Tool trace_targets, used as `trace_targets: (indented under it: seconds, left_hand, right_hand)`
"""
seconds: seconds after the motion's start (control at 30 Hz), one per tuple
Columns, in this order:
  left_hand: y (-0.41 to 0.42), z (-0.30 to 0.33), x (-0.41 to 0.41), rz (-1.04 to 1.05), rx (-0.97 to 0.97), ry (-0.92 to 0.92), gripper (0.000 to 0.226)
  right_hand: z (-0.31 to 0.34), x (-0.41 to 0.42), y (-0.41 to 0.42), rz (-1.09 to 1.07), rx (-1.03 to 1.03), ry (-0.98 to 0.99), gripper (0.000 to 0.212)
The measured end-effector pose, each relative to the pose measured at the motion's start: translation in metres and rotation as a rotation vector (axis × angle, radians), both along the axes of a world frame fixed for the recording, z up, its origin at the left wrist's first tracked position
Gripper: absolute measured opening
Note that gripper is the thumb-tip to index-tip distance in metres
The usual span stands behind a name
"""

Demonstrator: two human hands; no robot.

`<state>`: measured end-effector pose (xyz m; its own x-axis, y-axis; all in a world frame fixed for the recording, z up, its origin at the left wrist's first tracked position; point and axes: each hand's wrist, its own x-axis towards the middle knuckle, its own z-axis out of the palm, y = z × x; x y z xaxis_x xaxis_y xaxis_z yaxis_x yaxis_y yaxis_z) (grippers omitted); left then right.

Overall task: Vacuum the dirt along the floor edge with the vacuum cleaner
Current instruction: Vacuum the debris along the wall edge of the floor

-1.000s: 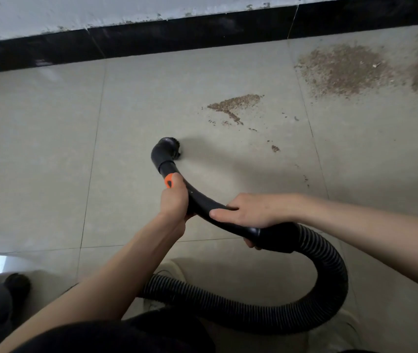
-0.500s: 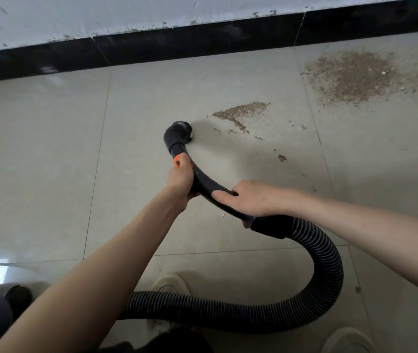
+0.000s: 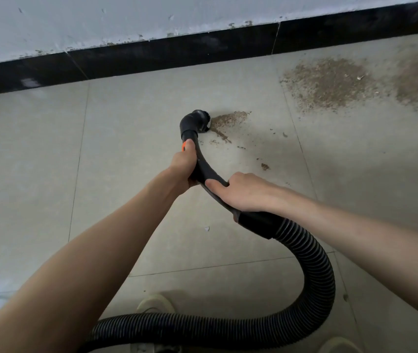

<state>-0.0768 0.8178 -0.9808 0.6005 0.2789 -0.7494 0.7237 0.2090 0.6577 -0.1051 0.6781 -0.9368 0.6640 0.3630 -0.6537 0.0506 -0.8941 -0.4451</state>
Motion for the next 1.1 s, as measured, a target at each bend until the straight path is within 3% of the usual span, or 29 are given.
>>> trace_targets:
  seconds: [0.53, 0.77, 1.1]
  left_hand:
    - [-0.053, 0.008, 0.05, -0.19, -0.035, -0.009, 0.029]
    - [-0.065, 0.004, 0.06, -0.277, 0.013, -0.035, 0.038]
    - [-0.008, -0.003, 0.03, -0.046, 0.162, -0.033, 0.054]
  right_hand:
    - [0.001, 0.023, -0.04, -0.233, -0.005, -0.022, 0.055]
    - [-0.006, 0.026, -0.046, -0.283, -0.002, -0.023, 0.055]
    - [-0.004, 0.021, -0.012, -0.078, 0.1, 0.049, 0.061]
